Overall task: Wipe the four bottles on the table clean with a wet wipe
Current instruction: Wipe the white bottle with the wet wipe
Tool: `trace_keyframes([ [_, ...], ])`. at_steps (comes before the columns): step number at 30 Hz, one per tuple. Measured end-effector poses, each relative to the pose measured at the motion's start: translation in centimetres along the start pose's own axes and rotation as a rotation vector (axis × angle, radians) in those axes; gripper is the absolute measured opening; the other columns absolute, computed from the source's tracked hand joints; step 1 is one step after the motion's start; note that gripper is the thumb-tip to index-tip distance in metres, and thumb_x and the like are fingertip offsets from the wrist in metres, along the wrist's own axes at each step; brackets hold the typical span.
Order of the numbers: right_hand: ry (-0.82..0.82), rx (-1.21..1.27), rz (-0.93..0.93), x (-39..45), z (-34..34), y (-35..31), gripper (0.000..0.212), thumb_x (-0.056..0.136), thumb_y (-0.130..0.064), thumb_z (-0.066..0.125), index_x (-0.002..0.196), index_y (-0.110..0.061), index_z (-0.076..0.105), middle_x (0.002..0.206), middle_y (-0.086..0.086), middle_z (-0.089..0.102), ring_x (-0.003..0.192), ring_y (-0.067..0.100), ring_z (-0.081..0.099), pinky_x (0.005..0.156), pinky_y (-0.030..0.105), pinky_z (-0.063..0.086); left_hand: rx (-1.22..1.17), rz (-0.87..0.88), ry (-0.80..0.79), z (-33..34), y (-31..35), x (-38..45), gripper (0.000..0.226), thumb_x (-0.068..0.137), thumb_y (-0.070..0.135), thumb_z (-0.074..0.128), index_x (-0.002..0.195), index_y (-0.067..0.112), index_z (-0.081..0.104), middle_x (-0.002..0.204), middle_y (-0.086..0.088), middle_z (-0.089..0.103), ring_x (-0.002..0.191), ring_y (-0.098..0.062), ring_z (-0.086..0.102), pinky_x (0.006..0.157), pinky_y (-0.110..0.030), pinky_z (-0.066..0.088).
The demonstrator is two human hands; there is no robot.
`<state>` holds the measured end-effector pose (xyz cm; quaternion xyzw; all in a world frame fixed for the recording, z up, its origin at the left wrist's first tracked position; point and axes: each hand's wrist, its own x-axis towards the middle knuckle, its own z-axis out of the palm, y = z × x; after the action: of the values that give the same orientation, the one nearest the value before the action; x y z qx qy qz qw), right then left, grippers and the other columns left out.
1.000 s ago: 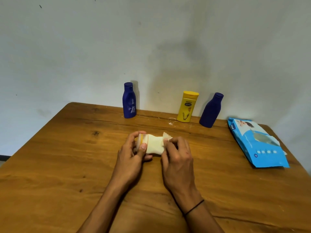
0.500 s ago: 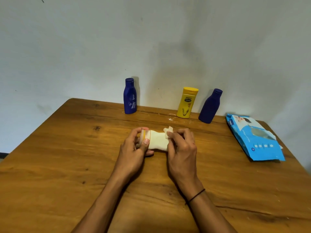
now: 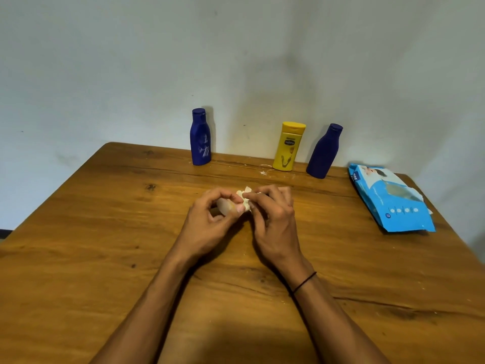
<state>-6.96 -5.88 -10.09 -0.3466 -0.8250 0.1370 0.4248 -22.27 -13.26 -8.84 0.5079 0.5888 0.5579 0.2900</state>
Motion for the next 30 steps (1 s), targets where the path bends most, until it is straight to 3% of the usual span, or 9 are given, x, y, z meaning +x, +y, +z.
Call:
trace_keyframes([
  [2, -0.041, 0.029, -0.009, 0.1, -0.1, -0.2, 0.020, 0.099, -0.010, 0.064, 0.115, -0.014, 0.075, 0.108, -0.001, 0.060, 0.106, 0.016, 0.048, 0.084, 0.036, 0.049, 0.020, -0.038, 0.063, -0.2, -0.1, 0.0, 0.021, 0.087, 0.038, 0.077, 0.104, 0.026, 0.075, 0.119, 0.009, 0.072, 0.119, -0.010, 0.064, 0.098, -0.035, 0.057],
  [5, -0.073, 0.067, -0.028, 0.2, -0.3, -0.2, 0.021, 0.098, -0.009, 0.067, 0.116, -0.012, 0.076, 0.107, 0.000, 0.061, 0.104, 0.016, 0.051, 0.083, 0.029, 0.049, -0.034, -0.123, 0.135, -0.2, -0.1, 0.0, 0.038, 0.085, 0.022, 0.084, 0.120, 0.025, 0.068, 0.121, 0.007, 0.071, 0.114, -0.010, 0.068, 0.095, -0.032, 0.060],
  [9, -0.071, 0.091, -0.047, 0.1, -0.4, -0.4, 0.028, 0.097, -0.007, 0.067, 0.124, -0.012, 0.074, 0.112, 0.003, 0.062, 0.108, 0.016, 0.052, 0.086, 0.025, 0.049, -0.289, -0.273, 0.225, -0.2, 0.6, 0.1, 0.065, 0.078, 0.013, 0.088, 0.136, 0.017, 0.060, 0.122, -0.002, 0.071, 0.105, -0.009, 0.075, 0.090, -0.031, 0.063],
  [14, -0.054, 0.034, -0.001, 0.1, -0.2, -0.4, 0.030, 0.098, -0.008, 0.065, 0.127, -0.013, 0.072, 0.114, 0.003, 0.060, 0.109, 0.013, 0.051, 0.086, 0.019, 0.047, -0.408, -0.328, 0.235, 0.0, 0.7, 0.0, 0.053, 0.077, 0.012, 0.089, 0.127, 0.007, 0.071, 0.114, -0.009, 0.079, 0.106, -0.019, 0.077, 0.099, -0.048, 0.060],
  [19, 0.039, -0.087, 0.210, 0.3, 0.1, 0.2, 0.028, 0.100, -0.012, 0.064, 0.126, -0.009, 0.072, 0.112, 0.004, 0.057, 0.106, 0.015, 0.051, 0.080, 0.013, 0.043, -0.350, -0.269, 0.241, 0.2, 1.1, -0.3, 0.048, 0.081, 0.009, 0.086, 0.127, 0.008, 0.072, 0.116, -0.003, 0.077, 0.101, -0.006, 0.076, 0.091, -0.035, 0.064],
  [22, -0.012, -0.039, 0.036, 0.1, 0.0, -0.7, 0.030, 0.099, -0.005, 0.063, 0.128, -0.008, 0.071, 0.115, 0.007, 0.058, 0.109, 0.016, 0.050, 0.086, 0.021, 0.047, -0.334, -0.245, 0.226, 0.4, 1.0, -0.4, 0.048, 0.084, 0.007, 0.084, 0.130, 0.007, 0.070, 0.121, -0.008, 0.077, 0.107, -0.016, 0.076, 0.095, -0.047, 0.062],
  [25, -0.046, 0.049, -0.121, -0.2, -0.2, -1.3, 0.037, 0.095, 0.002, 0.063, 0.131, -0.006, 0.069, 0.121, 0.011, 0.059, 0.111, 0.018, 0.052, 0.091, 0.014, 0.042, -0.275, -0.208, 0.164, 0.5, 0.9, -0.7, 0.051, 0.087, 0.007, 0.082, 0.136, 0.007, 0.066, 0.126, -0.009, 0.075, 0.114, -0.021, 0.074, 0.099, -0.053, 0.059],
  [30, -0.016, -0.004, -0.056, -0.1, 0.1, -0.6, 0.037, 0.096, 0.002, 0.063, 0.131, -0.009, 0.069, 0.123, 0.009, 0.059, 0.115, 0.017, 0.051, 0.089, 0.017, 0.045, -0.166, -0.162, 0.150, 0.6, 0.8, -0.5, 0.053, 0.088, 0.013, 0.082, 0.138, 0.010, 0.065, 0.130, -0.004, 0.074, 0.118, -0.014, 0.072, 0.102, -0.046, 0.059],
])
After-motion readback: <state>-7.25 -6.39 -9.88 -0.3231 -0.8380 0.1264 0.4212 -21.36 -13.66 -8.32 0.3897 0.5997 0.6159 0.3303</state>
